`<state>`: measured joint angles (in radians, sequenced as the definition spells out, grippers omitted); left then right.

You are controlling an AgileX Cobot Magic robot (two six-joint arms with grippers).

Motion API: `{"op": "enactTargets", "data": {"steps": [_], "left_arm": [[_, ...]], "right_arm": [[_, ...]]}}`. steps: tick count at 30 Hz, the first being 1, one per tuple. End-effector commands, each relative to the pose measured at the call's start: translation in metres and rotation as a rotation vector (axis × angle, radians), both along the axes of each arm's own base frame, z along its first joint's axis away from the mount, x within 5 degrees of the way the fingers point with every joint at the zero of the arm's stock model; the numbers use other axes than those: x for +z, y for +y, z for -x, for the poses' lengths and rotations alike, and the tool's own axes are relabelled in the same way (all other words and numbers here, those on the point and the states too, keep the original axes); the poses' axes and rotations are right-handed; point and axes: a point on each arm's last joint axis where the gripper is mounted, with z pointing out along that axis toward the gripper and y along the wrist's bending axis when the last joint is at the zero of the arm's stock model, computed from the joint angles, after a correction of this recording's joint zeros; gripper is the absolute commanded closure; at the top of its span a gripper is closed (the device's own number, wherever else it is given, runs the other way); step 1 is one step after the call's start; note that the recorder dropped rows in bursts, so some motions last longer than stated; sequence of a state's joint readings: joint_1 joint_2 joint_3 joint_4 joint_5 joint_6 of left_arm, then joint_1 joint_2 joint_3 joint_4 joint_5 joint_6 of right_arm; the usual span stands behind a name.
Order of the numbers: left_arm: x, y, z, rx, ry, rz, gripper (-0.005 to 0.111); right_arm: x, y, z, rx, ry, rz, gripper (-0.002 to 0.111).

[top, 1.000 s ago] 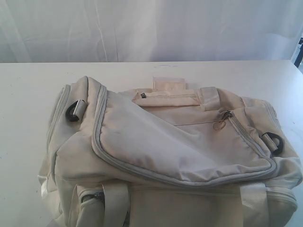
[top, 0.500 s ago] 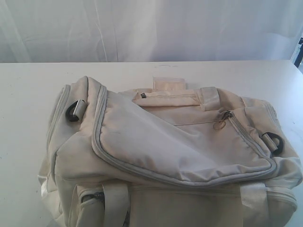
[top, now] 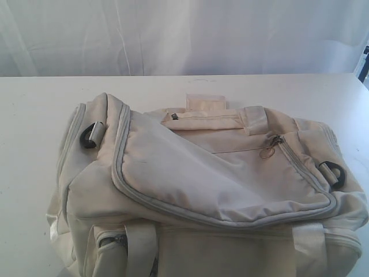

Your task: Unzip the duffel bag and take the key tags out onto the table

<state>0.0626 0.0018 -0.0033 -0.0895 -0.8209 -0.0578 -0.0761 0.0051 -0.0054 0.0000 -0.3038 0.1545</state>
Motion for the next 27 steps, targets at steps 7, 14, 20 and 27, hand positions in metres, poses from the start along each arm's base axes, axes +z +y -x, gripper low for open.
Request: {"op": "enactTargets", "data": {"steps": [7, 14, 20, 27], "left_arm": [[0.062, -0.003, -0.006, -0.107, 0.069, 0.087, 0.107], [0.113, -0.006, -0.048, -0.091, 0.470, -0.012, 0.107], [0.110, -0.009, -0.101, -0.176, 1.094, 0.035, 0.107], [0.151, -0.088, -0.198, -1.177, 1.133, -0.124, 0.107]], "right_arm": [[-0.012, -0.001, -0.003, 0.100, 0.094, -0.319, 0.108], [-0.016, -0.001, -0.004, 0.083, 0.206, -0.332, 0.108], [-0.015, 0.000, -0.003, 0.067, 0.315, -0.345, 0.108], [-0.014, 0.000, -0.003, 0.067, 0.315, -0.347, 0.108]]}}
